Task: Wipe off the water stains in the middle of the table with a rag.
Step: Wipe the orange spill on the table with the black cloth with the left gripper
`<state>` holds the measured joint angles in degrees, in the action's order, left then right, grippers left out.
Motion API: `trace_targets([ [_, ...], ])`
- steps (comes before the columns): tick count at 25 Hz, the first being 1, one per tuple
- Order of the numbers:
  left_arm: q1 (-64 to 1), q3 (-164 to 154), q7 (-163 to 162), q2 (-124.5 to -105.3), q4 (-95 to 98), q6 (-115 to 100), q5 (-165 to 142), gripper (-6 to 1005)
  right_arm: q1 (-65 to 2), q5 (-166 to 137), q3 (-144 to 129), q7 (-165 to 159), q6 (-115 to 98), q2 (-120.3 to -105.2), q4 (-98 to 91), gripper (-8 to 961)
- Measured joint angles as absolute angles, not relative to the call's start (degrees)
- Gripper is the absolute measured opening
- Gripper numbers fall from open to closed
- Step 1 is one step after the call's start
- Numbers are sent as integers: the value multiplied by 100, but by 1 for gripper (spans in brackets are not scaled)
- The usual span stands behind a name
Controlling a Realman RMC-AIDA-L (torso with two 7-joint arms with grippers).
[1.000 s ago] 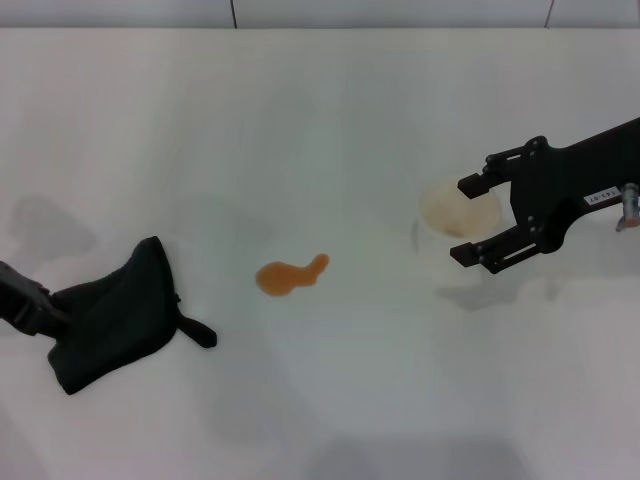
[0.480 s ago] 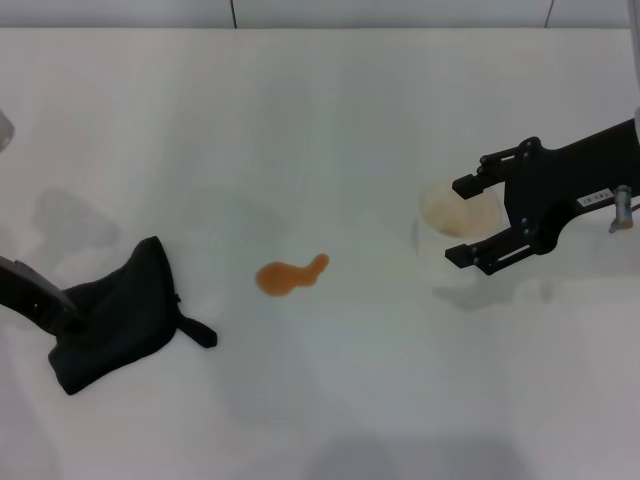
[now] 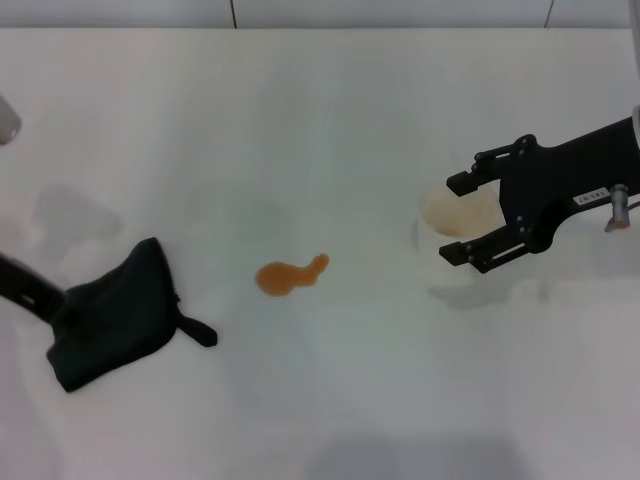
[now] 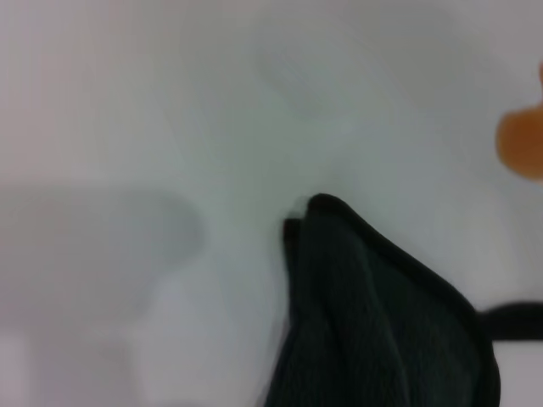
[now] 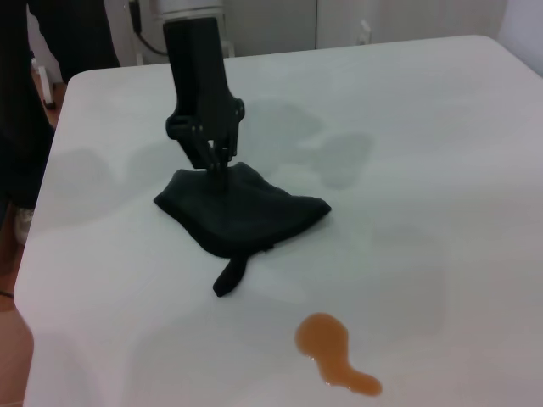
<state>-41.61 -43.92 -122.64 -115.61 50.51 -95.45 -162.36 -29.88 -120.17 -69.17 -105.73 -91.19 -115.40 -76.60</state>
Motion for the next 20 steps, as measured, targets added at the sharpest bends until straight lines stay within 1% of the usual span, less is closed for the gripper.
trace_targets([
  [5, -4445, -4377, -12574, -11576, 5059, -9363, -16231, 56, -2985, -11976, -6909, -10576, -9120, -11540, -7671, 833],
  [8, -4784, -4432, -12712, -11656, 5025, -9207, -16233, 56, -2986, -11973, -6908, -10577, -9121, -11539, -7673, 833],
  [11, -5124, -4679, -12694, -11793, 4997, -8985, -16218, 56, -2989, -11971, -6907, -10590, -9120, -11540, -7673, 833],
  [14, -5445, -4892, -12674, -11869, 4747, -8723, -16181, 56, -3003, -11968, -6908, -10616, -9118, -11539, -7673, 833],
  [16, -5719, -4949, -12659, -11906, 4369, -8532, -16150, 56, -3007, -11933, -6908, -10624, -9116, -11539, -7673, 833],
  [20, -5964, -5396, -12642, -11923, 3786, -8268, -15729, 57, -2991, -11856, -6908, -10623, -9106, -11539, -7672, 832],
])
